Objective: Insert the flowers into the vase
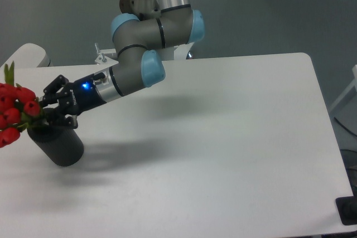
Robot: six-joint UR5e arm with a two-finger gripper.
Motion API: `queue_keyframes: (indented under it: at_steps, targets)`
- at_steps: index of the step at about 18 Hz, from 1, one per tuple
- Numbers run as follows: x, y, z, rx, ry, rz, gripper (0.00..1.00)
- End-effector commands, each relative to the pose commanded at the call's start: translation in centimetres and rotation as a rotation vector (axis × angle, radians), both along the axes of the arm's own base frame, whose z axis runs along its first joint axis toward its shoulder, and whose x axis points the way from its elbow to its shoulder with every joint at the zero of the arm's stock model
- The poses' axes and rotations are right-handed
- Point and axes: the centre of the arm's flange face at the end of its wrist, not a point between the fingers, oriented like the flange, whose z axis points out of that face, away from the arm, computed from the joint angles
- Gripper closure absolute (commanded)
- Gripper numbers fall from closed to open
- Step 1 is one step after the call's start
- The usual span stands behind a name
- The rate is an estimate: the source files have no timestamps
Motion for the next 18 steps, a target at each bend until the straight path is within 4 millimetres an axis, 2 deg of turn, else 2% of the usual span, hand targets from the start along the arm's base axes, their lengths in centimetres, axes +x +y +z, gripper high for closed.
queue_keyframes:
  at_steps: [2,7,13,18]
  targets:
    - [-1.2,-0.7,-0.3,-0.008,-0.007,0.027,0.00]
    - [-5.1,-2.5,-0.3,-0.012,-0.014,0.108,0.00]
    - [-11.9,-5.2,0.6,0.001,0.001,0.233,0.00]
    - [-18.5,-7.2,-1.9,-0.044,0.004,0.329,0.00]
